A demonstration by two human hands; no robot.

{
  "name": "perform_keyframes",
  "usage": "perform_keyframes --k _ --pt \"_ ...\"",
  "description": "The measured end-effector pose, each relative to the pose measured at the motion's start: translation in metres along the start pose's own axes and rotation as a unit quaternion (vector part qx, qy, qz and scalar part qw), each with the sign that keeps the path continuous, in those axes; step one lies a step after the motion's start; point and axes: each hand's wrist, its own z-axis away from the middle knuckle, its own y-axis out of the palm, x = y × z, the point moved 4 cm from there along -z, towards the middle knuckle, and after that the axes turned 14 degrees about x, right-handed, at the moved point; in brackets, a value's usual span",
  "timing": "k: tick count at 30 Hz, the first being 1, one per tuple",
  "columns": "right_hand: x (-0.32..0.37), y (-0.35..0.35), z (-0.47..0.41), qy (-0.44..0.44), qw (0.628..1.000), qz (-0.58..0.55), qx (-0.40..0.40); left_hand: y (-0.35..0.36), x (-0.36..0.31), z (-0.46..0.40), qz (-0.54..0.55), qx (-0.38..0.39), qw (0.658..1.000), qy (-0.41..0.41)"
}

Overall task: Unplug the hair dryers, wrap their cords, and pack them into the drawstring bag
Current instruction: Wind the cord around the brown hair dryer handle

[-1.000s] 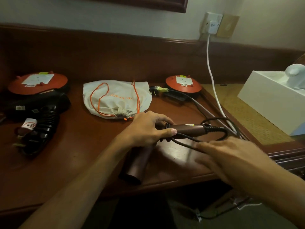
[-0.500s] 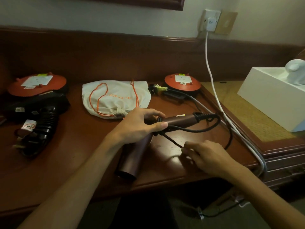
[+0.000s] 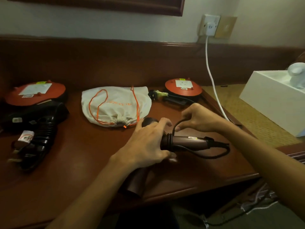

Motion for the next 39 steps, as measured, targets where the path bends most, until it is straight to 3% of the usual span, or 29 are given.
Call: perform_keyframes --k 3,7,11,17,25,30,34,39 --pt "0.037 -0.011 0.016 -0.042 0.999 0.020 0.008 0.004 -0.008 -0.003 -0.049 -0.003 0.999 -0.010" --pt "0.072 -0.001 0.037 -0.061 0.991 0.061 0.100 0.003 -0.011 -0.004 -0.052 0.009 0.998 -0.040" --pt "0.085 0.005 0.056 -0.044 0.987 0.067 0.136 0.000 -0.004 0.003 -0.020 -0.049 0.998 -0.037" --pt "0.081 0.034 0.077 -0.019 0.998 -0.041 0.032 -0.013 0.018 0.005 0.137 -0.095 0.986 -0.020" --pt "0.058 0.073 0.074 -0.082 0.983 -0.156 -0.053 -0.010 0.033 0.001 0.192 -0.066 0.979 0.013" --pt "0.056 0.093 0.070 -0.093 0.984 -0.075 -0.129 -0.007 0.031 0.004 0.187 -0.083 0.979 -0.002" --pt "0.049 0.090 0.070 -0.095 0.980 -0.113 -0.136 -0.009 0.025 0.004 0.160 -0.078 0.984 -0.018" --pt "0.037 0.093 0.078 -0.107 0.951 -0.289 -0.030 -0.010 0.033 0.006 0.203 -0.081 0.976 -0.007"
